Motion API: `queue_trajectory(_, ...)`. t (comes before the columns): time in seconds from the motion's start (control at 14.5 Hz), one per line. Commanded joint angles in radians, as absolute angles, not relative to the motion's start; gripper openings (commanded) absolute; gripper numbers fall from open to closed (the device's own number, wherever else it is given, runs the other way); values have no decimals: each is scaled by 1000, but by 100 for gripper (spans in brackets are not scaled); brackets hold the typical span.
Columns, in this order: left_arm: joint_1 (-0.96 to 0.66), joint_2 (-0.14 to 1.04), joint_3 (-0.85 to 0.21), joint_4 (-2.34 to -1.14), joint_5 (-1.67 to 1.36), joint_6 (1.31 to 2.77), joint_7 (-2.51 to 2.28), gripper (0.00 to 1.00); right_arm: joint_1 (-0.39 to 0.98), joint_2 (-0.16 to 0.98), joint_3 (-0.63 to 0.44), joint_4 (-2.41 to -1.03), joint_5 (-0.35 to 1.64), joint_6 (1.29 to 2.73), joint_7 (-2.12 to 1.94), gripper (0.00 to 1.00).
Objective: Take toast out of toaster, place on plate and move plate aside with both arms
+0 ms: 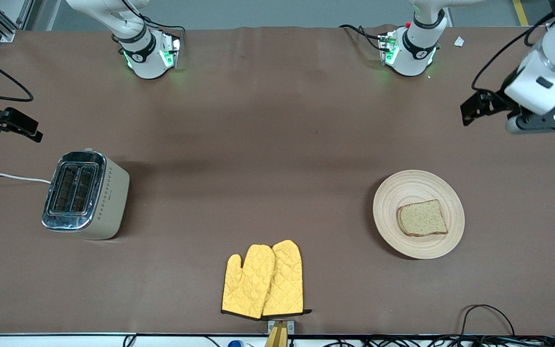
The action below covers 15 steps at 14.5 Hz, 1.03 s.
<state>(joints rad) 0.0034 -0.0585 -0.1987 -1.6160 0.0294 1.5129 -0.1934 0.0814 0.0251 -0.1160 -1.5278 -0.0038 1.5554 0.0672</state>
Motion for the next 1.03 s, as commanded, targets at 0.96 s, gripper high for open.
queue_trajectory(0.96,20,-81,-183,-1620,21,1479,-166,100,72,2,-106,-1546,-9,1549,69,100)
